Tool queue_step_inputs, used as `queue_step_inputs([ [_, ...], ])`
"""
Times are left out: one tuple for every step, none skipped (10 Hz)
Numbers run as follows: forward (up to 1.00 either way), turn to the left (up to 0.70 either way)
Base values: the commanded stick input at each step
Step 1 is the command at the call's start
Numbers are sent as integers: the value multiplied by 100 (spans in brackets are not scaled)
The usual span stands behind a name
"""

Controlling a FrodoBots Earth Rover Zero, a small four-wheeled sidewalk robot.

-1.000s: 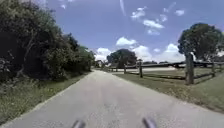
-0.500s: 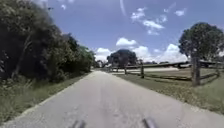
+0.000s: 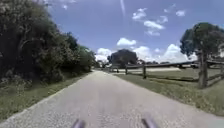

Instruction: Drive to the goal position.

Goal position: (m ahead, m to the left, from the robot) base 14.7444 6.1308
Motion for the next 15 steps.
queue_step_inputs([
  [50,0],
  [50,0],
  [50,0],
  [50,0],
  [50,17],
  [50,44],
  [50,50],
  [50,50],
  [50,29],
  [50,0],
  [50,0],
  [50,0],
  [50,0],
  [50,0],
  [50,0],
])
